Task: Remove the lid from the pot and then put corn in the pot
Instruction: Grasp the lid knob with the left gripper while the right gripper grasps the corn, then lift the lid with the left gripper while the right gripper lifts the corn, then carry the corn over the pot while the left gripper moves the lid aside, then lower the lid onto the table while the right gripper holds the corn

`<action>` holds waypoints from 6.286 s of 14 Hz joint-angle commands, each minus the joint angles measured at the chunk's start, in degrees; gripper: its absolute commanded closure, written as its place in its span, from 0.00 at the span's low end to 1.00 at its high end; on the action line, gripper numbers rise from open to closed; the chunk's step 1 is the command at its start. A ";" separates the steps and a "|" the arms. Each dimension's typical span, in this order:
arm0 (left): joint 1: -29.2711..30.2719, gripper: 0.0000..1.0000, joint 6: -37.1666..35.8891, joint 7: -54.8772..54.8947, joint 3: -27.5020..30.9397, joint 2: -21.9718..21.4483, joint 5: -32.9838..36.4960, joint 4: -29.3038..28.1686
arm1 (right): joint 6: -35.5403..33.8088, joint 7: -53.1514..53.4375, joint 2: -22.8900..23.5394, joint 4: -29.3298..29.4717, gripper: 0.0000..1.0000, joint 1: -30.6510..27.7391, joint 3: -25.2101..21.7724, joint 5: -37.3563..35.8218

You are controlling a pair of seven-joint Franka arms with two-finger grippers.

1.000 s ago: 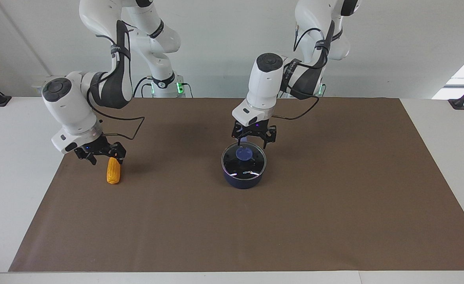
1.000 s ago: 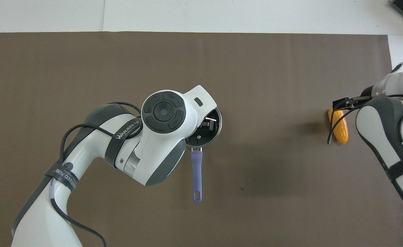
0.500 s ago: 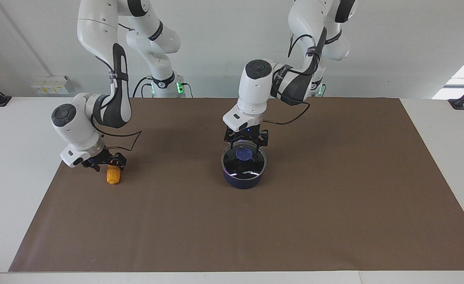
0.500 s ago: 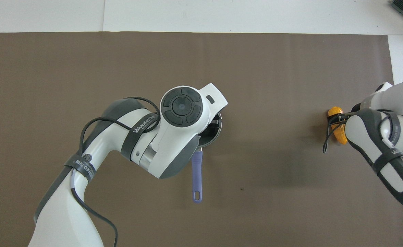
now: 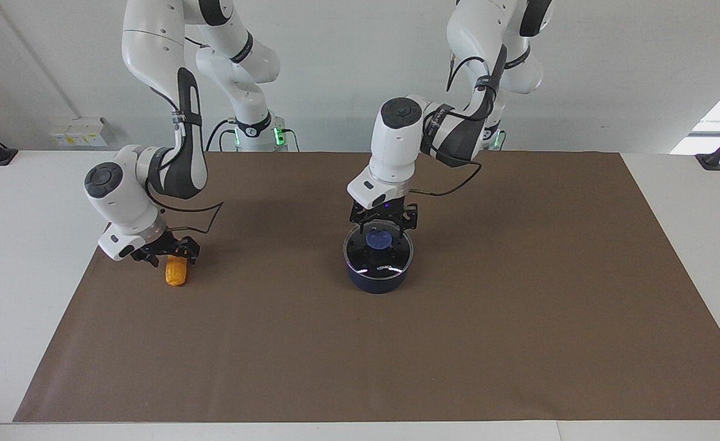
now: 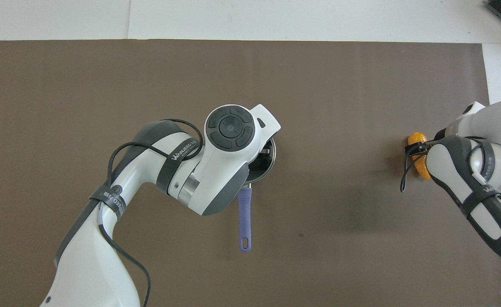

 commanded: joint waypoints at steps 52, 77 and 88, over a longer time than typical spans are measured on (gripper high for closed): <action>13.23 1.00 -8.42 17.77 1.52 -12.55 0.43 -2.88 | -31.34 15.00 -15.13 14.20 1.00 13.70 4.38 1.73; 40.32 1.00 19.43 56.30 1.51 -18.35 0.25 -34.69 | -15.17 33.12 7.64 29.68 1.00 37.44 5.89 4.10; 40.32 1.00 18.82 51.03 1.43 -18.52 -0.80 -35.39 | -8.39 29.96 10.10 26.42 1.00 37.35 5.80 4.98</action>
